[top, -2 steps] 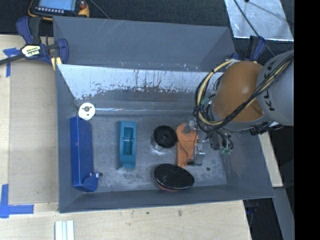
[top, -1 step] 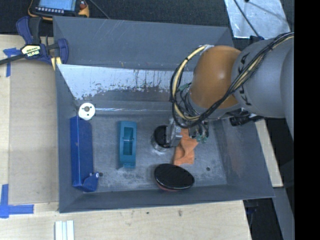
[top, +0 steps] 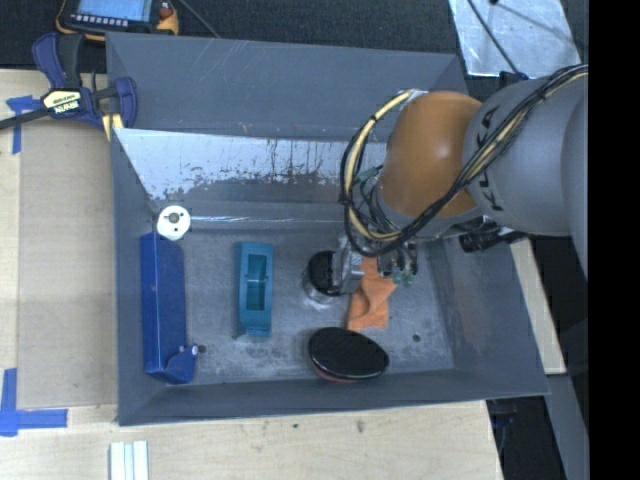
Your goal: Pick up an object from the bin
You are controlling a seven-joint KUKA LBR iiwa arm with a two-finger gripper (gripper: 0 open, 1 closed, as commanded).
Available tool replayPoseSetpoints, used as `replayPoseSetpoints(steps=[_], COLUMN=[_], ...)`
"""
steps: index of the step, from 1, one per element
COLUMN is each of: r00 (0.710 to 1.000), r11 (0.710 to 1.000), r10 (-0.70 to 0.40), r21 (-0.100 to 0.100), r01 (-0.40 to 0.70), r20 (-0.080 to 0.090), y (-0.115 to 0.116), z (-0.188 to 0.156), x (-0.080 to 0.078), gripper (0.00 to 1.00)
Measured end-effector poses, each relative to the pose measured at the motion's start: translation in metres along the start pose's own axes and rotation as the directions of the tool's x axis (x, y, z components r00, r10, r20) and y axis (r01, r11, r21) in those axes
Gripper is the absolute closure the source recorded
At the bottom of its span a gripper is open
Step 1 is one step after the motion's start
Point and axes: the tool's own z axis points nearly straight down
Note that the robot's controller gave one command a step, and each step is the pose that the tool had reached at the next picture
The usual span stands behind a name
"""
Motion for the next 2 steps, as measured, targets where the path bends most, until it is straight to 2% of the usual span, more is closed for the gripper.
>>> replayPoseSetpoints(steps=[1, 2], r00=[1.0, 1.0], r11=[1.0, 1.0], r10=[0.001, 0.005], r21=[0.001, 0.0], r01=[-0.001, -0.005], r20=[-0.003, 0.002], y=[0.007, -0.002], z=[-0.038, -0.071], x=[0.027, -0.033], gripper=[1.0, 0.0])
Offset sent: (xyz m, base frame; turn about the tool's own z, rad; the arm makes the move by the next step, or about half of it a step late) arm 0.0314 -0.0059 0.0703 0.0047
